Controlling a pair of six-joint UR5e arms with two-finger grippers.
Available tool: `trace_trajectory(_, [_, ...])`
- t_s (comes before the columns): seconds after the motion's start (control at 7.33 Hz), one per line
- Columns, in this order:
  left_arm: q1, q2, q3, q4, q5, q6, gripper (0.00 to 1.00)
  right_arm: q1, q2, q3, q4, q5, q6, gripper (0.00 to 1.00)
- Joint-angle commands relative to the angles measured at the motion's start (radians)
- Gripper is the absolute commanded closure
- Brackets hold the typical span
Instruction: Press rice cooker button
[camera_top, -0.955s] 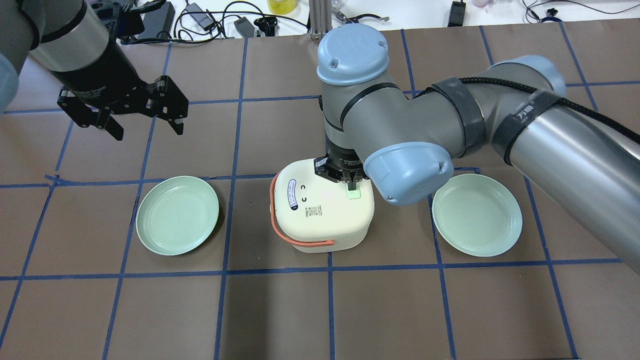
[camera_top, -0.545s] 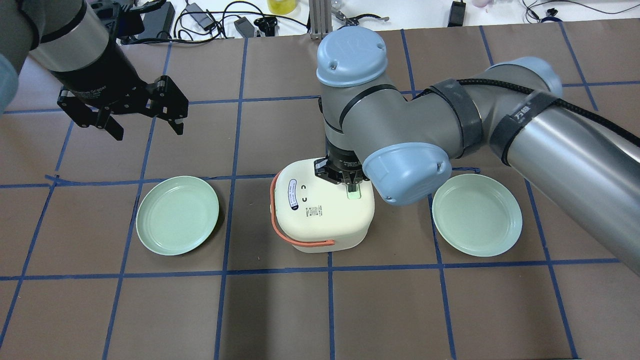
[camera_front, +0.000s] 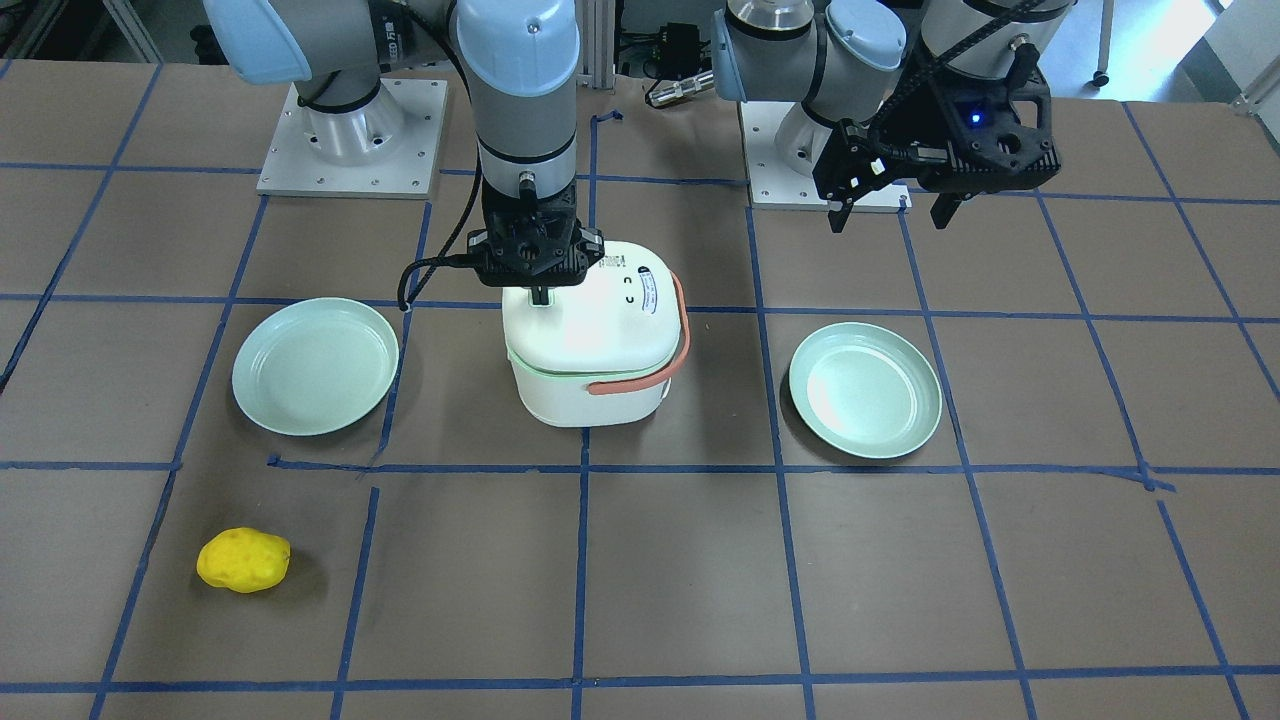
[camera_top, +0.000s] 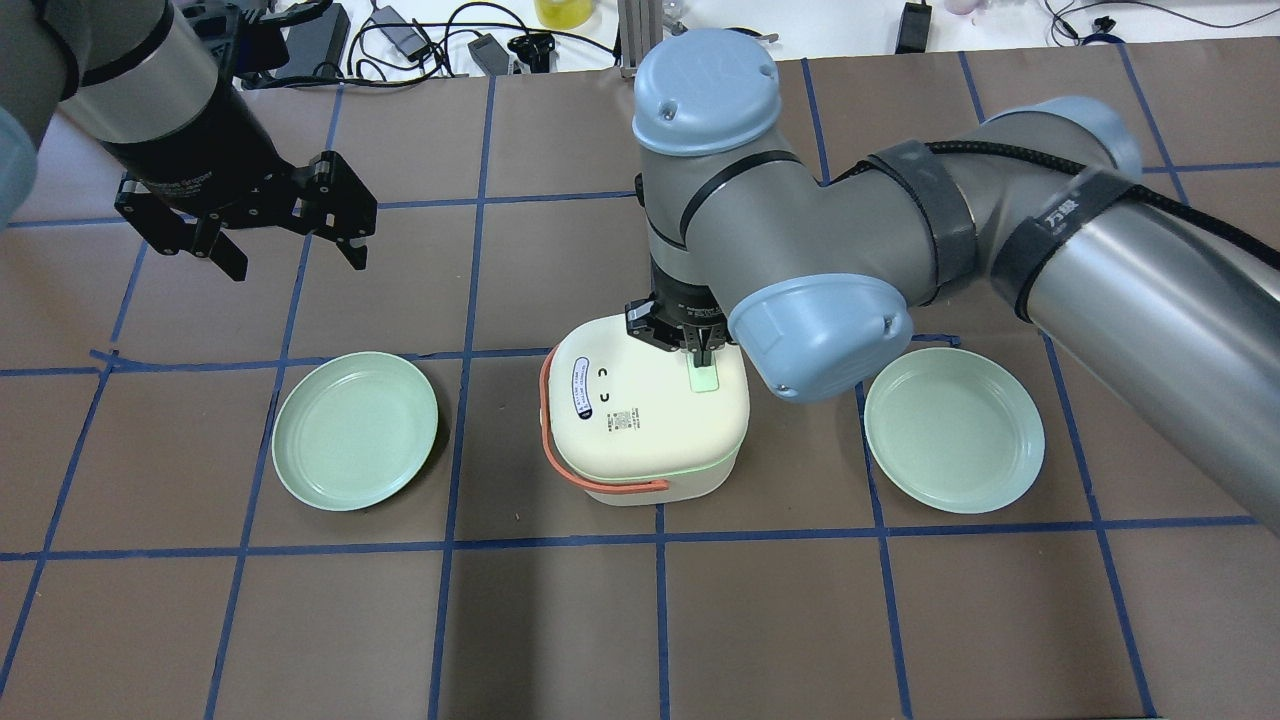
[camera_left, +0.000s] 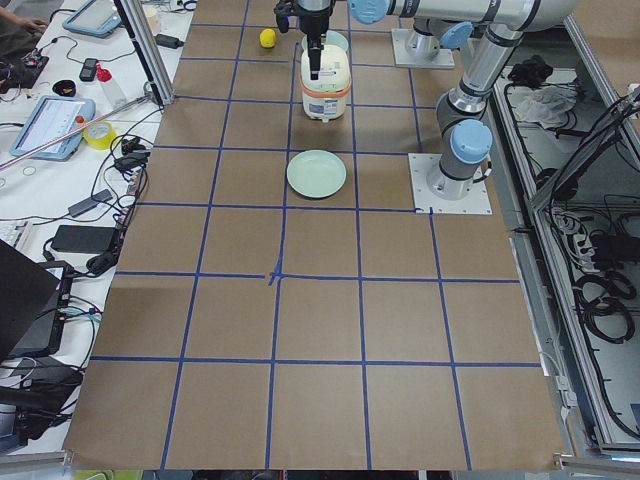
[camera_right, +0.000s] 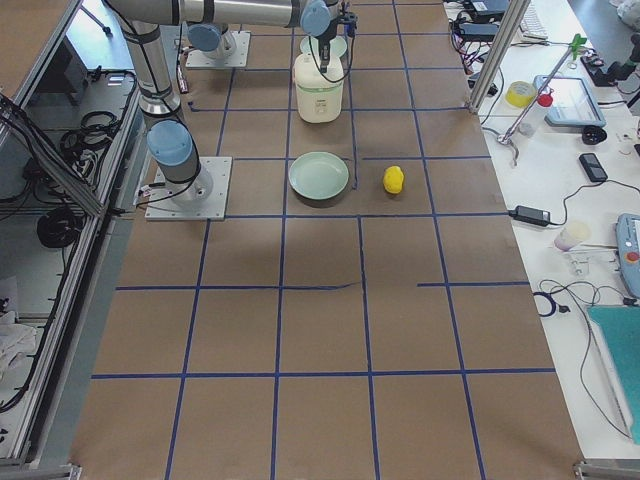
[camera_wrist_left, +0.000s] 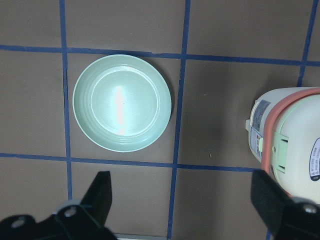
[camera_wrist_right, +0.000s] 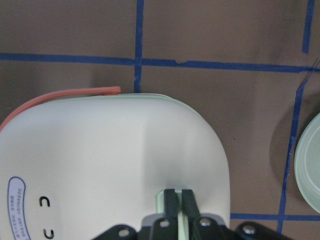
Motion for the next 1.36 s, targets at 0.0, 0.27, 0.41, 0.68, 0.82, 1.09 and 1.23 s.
trace_trajectory(0.0, [0.000,0.000,0.000,0.000,0.000,0.000,0.00,-0.024,-0.017,-0.095,0.043,-0.007,-0.028,0.31])
trace_trajectory(0.27, [0.000,0.000,0.000,0.000,0.000,0.000,0.00,-0.112,-0.017,-0.221,0.142,-0.039,-0.149,0.22])
trace_trajectory(0.41, [0.000,0.000,0.000,0.000,0.000,0.000,0.00,-0.184,-0.017,-0.265,0.150,-0.027,-0.164,0.08])
trace_trajectory(0.68, [0.000,0.000,0.000,0.000,0.000,0.000,0.00,-0.260,-0.019,-0.311,0.150,-0.024,-0.168,0.00])
trace_trajectory(0.82, [0.000,0.000,0.000,0.000,0.000,0.000,0.00,-0.290,-0.019,-0.324,0.150,-0.006,-0.174,0.00])
trace_trajectory(1.09, [0.000,0.000,0.000,0.000,0.000,0.000,0.00,-0.350,-0.023,-0.333,0.152,0.039,-0.181,0.00])
trace_trajectory(1.23, [0.000,0.000,0.000,0.000,0.000,0.000,0.00,-0.351,-0.026,-0.333,0.165,0.037,-0.181,0.00])
